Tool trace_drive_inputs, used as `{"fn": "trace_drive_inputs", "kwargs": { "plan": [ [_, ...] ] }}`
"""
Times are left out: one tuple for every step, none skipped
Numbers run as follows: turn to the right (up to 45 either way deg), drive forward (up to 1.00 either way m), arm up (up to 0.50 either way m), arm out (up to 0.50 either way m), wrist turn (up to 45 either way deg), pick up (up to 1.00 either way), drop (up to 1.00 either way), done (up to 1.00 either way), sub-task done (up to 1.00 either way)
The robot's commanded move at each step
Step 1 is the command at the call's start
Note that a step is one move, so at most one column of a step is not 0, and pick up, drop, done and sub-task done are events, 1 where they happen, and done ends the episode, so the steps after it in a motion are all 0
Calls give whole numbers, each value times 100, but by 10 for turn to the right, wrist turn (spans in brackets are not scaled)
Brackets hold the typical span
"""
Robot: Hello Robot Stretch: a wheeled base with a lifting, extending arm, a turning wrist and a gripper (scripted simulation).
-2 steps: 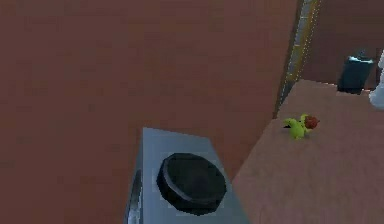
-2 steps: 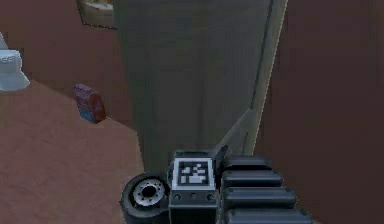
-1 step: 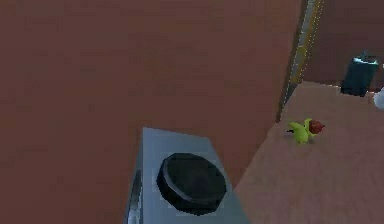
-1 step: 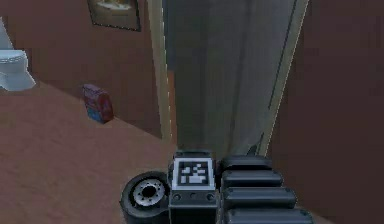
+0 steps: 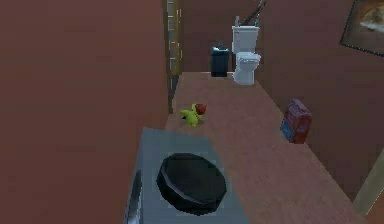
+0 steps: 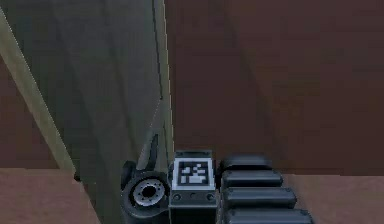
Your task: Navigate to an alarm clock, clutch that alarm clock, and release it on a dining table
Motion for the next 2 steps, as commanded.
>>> {"fn": "trace_drive_inputs", "kwargs": {
  "plan": [
    [0, 30, 0, 0, 0, 0, 0, 0, 0],
    [90, 0, 0, 0, 0, 0, 0, 0, 0]
  ]
}}
